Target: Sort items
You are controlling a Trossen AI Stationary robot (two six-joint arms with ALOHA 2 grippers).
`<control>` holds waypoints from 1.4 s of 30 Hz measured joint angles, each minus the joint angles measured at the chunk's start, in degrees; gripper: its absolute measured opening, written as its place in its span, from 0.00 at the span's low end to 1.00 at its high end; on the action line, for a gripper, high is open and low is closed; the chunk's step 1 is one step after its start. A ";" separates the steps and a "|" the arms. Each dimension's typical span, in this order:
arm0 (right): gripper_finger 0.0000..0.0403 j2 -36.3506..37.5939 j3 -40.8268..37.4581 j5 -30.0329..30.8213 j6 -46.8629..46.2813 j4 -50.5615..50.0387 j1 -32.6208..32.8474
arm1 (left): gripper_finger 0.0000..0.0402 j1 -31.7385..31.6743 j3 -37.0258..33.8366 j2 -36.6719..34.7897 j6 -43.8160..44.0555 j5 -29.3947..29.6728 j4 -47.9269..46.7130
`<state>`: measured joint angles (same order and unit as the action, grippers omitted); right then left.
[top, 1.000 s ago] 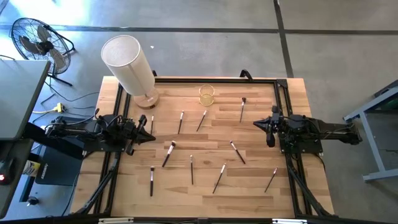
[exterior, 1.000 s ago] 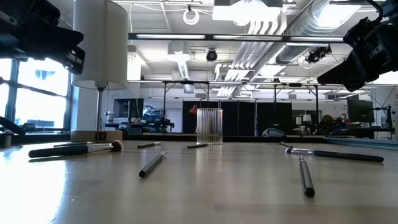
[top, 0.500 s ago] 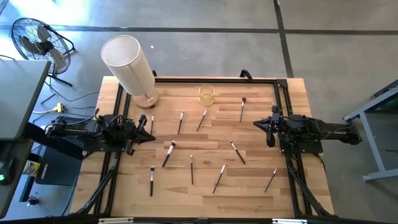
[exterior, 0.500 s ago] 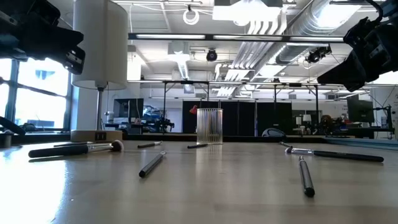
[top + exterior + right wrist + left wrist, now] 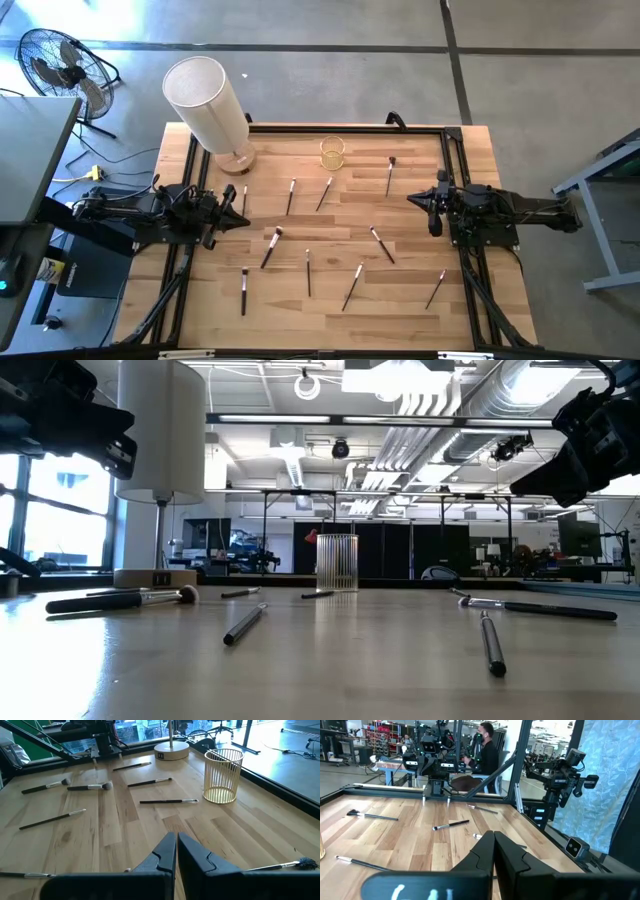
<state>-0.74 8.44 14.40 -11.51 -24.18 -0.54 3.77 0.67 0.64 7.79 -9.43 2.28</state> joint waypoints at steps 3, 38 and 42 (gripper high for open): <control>0.03 0.01 0.00 0.01 0.00 0.01 -0.01 | 0.00 -0.01 0.00 0.01 0.00 0.00 -0.01; 0.03 -0.01 0.00 0.00 0.00 0.01 -0.01 | 0.00 0.70 20.98 27.22 2.89 12.31 -8.30; 0.03 0.00 -0.01 0.00 0.00 0.01 -0.01 | 0.00 4.69 28.23 37.81 4.08 21.32 -13.67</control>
<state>-0.75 8.43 14.40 -11.51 -24.16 -0.55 8.46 28.90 38.44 11.87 11.90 -11.39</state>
